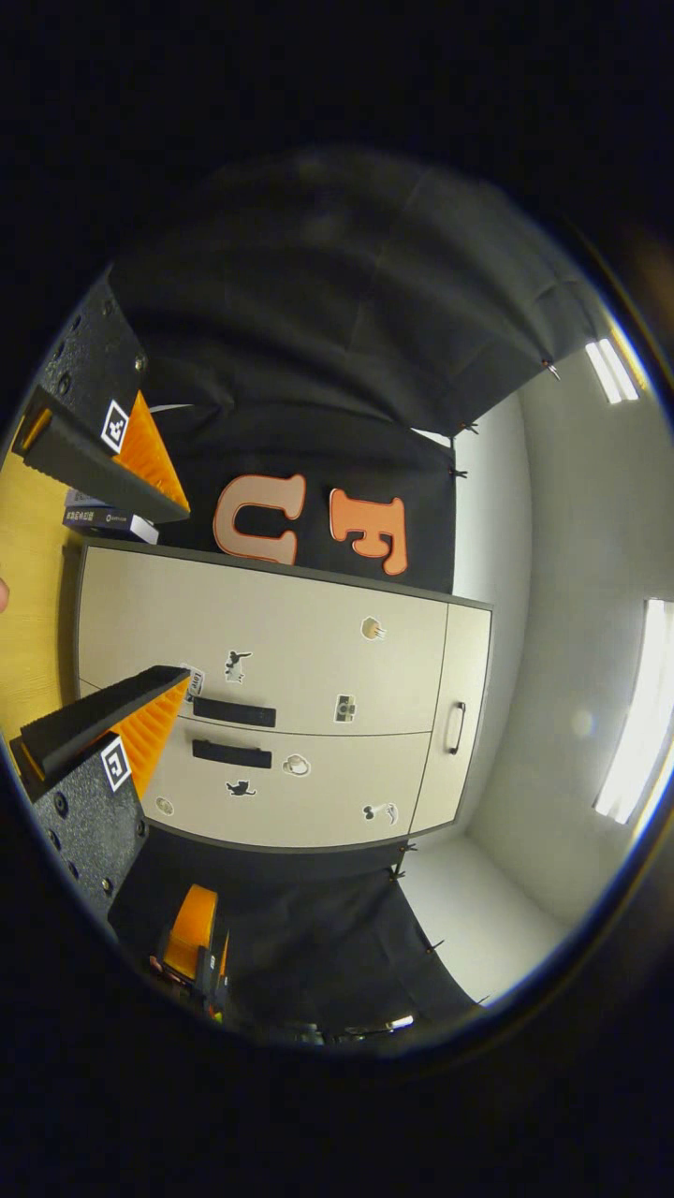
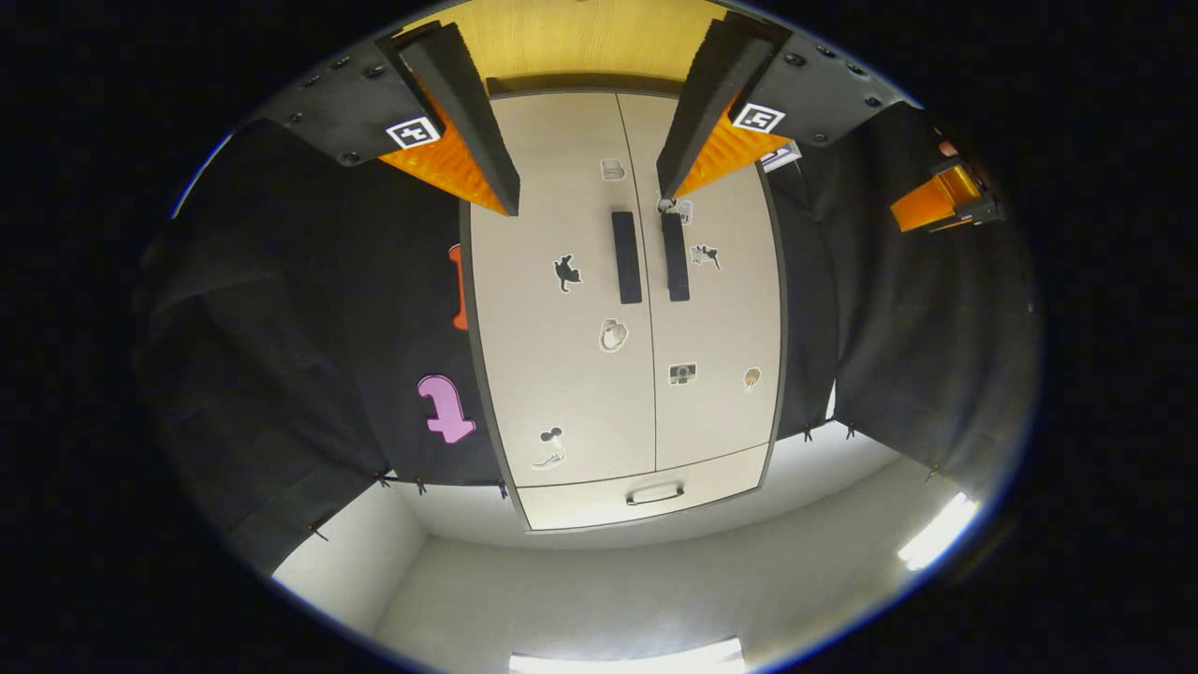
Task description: Open the right door of the double-door shoe cabinet with the right hand, and open the left door with the left hand.
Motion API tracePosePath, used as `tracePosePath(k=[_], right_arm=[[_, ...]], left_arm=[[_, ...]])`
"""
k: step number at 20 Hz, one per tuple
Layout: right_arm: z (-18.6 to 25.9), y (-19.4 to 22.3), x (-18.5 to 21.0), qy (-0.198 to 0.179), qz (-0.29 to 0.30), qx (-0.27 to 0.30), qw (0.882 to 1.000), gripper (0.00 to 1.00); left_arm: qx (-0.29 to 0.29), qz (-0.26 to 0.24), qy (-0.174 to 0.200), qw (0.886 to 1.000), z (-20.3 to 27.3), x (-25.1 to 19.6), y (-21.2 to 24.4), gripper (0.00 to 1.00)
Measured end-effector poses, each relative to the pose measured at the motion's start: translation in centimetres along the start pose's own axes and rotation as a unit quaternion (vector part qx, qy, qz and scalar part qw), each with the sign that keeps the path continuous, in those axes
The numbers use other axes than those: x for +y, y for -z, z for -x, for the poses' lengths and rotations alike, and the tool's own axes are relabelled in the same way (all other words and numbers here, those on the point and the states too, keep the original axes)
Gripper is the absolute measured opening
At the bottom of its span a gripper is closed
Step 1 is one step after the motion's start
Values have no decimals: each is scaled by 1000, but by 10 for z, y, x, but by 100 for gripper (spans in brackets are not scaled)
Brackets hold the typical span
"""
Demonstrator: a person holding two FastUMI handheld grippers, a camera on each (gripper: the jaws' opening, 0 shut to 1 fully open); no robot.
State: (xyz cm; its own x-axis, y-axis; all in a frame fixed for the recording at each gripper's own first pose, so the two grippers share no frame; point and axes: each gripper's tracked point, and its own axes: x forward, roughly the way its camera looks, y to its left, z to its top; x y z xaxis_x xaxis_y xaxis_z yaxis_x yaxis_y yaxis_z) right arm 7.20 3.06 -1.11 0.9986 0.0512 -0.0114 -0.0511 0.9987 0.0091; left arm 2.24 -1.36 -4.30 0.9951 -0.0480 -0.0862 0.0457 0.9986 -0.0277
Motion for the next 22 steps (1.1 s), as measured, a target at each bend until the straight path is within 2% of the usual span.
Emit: tracePosePath(k=[7, 11, 15, 22], right_arm=[[-112, -30, 20, -10, -3, -12, 1000, 98], [-171, -39, 26, -9, 1, -2, 1000, 97], [-211, -38, 25, 1, 13, 11, 1000, 97], [-250, 0, 19, 17, 17, 56, 998, 97]], left_arm=[[-13, -23, -30, 999, -3, 25, 2, 94], [-16, -12, -31, 999, 5, 32, -4, 95], [-14, -36, -52, 998, 12, 47, -7, 95], [-17, -43, -63, 997, 22, 47, -8, 95]])
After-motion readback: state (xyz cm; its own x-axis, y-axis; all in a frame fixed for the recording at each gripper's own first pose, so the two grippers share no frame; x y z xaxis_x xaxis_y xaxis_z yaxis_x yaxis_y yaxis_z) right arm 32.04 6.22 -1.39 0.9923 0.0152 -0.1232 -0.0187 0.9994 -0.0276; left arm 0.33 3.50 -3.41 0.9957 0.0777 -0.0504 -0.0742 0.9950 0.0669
